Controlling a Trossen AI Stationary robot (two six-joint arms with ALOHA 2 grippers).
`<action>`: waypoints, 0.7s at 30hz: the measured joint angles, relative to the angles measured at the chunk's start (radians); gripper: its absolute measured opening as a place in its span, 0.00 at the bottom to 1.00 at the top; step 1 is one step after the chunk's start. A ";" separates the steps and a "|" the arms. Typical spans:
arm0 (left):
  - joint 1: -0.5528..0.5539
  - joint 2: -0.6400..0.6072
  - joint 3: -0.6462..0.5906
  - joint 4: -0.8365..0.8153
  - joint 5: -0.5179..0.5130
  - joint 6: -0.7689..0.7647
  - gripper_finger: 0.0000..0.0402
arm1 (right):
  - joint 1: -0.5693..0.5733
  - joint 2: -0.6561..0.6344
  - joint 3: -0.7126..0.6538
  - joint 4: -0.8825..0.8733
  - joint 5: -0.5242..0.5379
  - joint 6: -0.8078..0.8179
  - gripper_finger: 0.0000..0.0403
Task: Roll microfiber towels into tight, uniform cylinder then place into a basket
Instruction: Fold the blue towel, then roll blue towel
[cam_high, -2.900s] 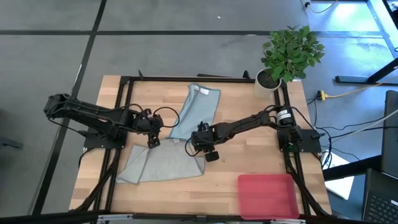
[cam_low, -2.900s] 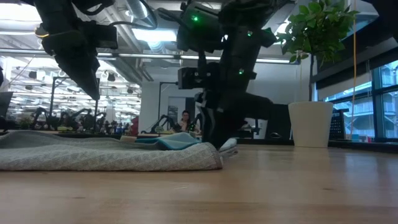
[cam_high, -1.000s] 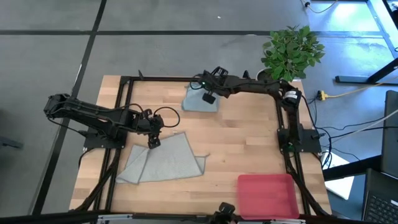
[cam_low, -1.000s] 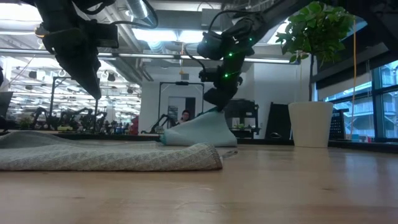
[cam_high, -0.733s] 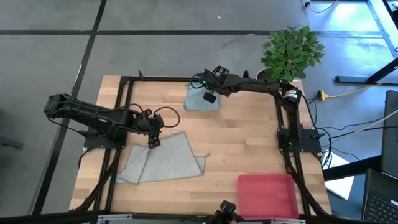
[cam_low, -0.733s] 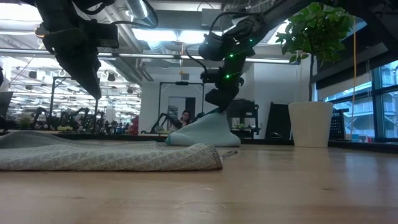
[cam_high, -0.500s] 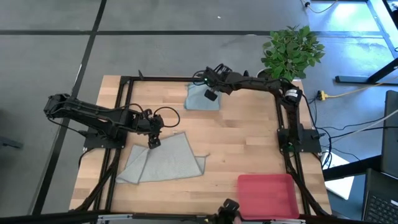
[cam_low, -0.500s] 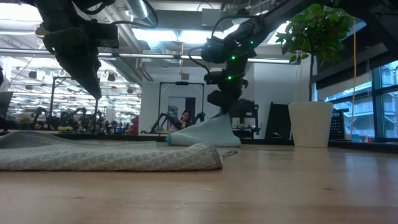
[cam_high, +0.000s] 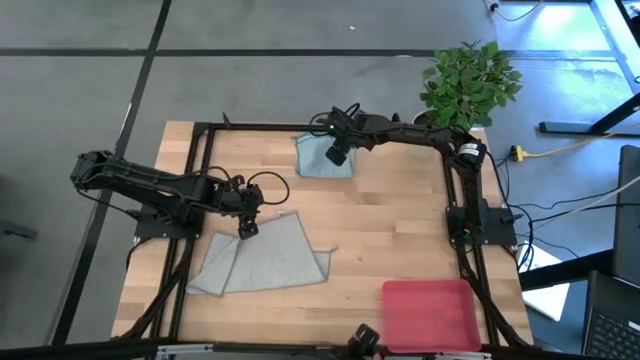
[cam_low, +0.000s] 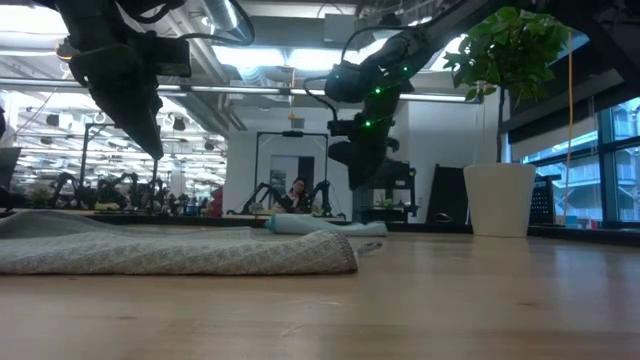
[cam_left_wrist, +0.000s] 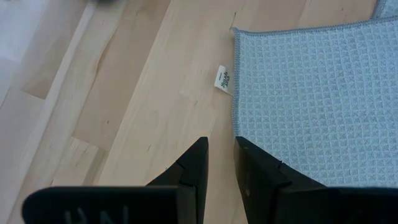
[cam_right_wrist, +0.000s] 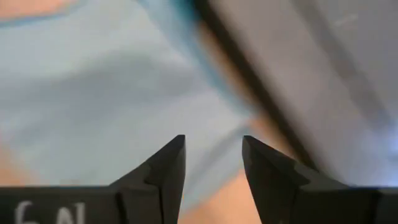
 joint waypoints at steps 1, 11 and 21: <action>0.000 0.000 0.000 0.000 0.000 0.000 0.17 | 0.001 0.000 -0.002 -0.002 -0.070 0.030 0.40; 0.000 0.000 0.000 0.002 0.000 0.000 0.17 | 0.000 0.047 -0.066 -0.030 -0.248 0.181 0.40; 0.000 0.000 0.000 0.001 0.000 0.000 0.17 | 0.035 0.058 -0.068 -0.055 -0.264 0.207 0.40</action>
